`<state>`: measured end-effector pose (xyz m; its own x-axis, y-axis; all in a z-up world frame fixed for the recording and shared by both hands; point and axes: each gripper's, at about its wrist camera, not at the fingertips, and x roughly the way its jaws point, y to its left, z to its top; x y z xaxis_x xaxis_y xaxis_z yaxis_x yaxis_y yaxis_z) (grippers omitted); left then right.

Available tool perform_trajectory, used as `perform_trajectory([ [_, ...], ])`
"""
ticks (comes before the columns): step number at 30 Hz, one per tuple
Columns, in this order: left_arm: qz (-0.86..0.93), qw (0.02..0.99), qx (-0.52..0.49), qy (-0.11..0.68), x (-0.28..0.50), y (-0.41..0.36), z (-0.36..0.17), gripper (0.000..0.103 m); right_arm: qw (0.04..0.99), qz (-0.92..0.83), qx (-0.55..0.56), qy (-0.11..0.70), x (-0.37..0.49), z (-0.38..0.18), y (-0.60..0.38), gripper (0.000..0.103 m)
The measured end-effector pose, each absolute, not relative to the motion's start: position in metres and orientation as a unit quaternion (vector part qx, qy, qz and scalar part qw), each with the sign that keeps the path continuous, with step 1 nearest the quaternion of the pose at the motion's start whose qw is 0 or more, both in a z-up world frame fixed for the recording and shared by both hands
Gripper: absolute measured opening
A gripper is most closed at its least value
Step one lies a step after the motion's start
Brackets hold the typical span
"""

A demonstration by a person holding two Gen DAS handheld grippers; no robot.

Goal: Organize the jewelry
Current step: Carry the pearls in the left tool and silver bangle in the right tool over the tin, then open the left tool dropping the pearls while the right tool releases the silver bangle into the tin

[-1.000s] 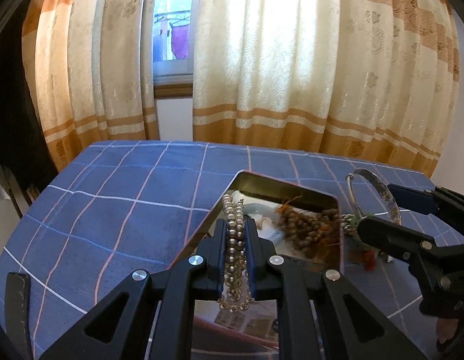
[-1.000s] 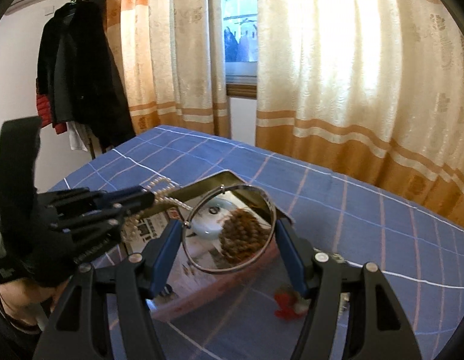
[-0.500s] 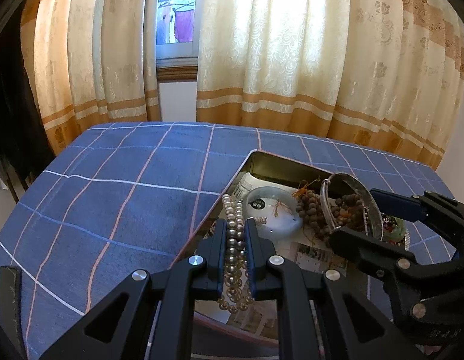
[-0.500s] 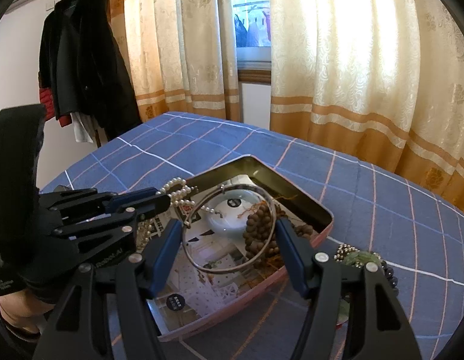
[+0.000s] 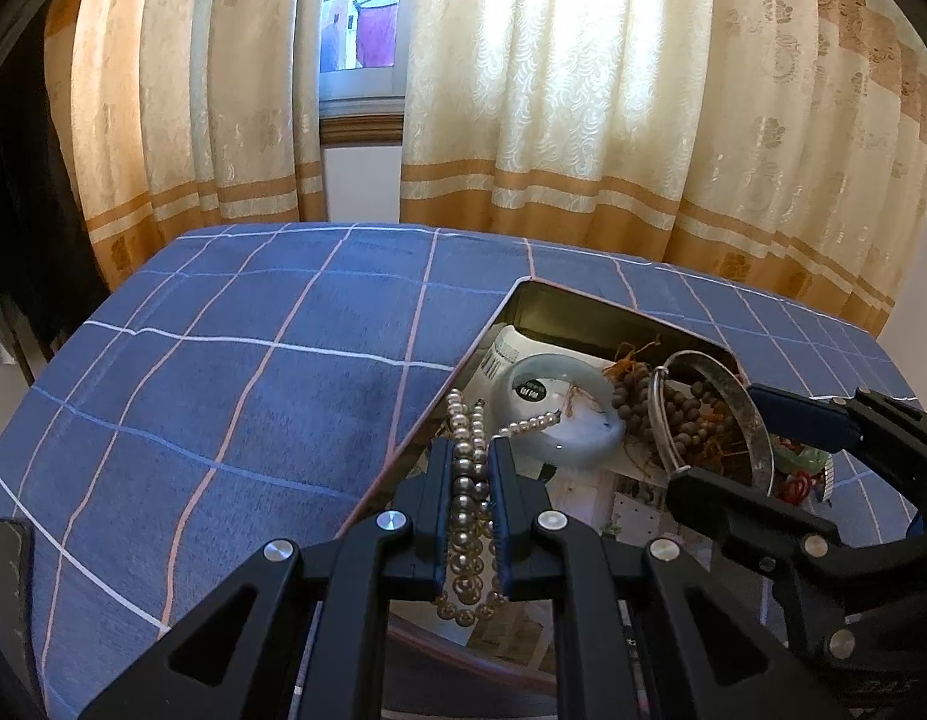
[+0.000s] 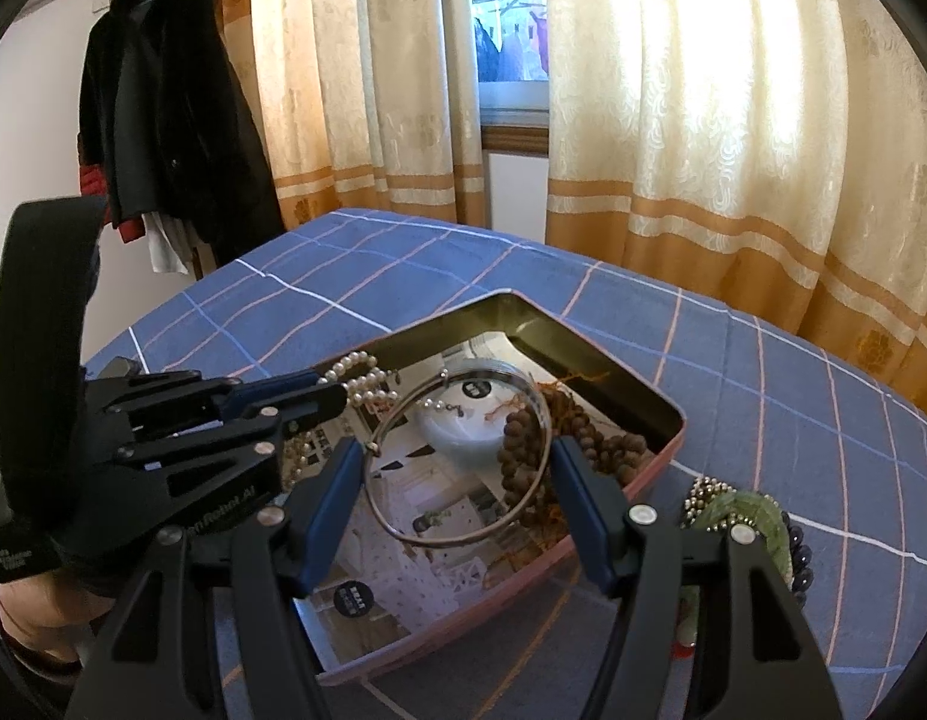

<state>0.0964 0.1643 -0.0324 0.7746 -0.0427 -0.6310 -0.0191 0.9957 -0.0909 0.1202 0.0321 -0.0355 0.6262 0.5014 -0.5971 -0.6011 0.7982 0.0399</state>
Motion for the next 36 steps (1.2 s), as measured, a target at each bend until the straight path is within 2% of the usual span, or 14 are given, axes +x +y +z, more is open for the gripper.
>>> perform_trajectory([
  [27,-0.013,0.934,-0.064,0.350,0.103,0.166,-0.041,0.012,0.888,0.308,-0.097,0.328,0.122,-0.053,0.039,0.067],
  [31,-0.008,0.936,-0.068,0.345,0.101,0.166,-0.039,0.027,0.888,0.318,-0.086,0.322,0.122,-0.054,0.036,0.068],
  [33,-0.012,0.936,-0.074,0.344,0.101,0.166,-0.038,0.031,0.888,0.319,-0.082,0.320,0.121,-0.053,0.035,0.069],
  [36,-0.021,0.937,-0.086,0.338,0.098,0.167,-0.037,0.040,0.895,0.314,-0.076,0.309,0.120,-0.050,0.029,0.078],
])
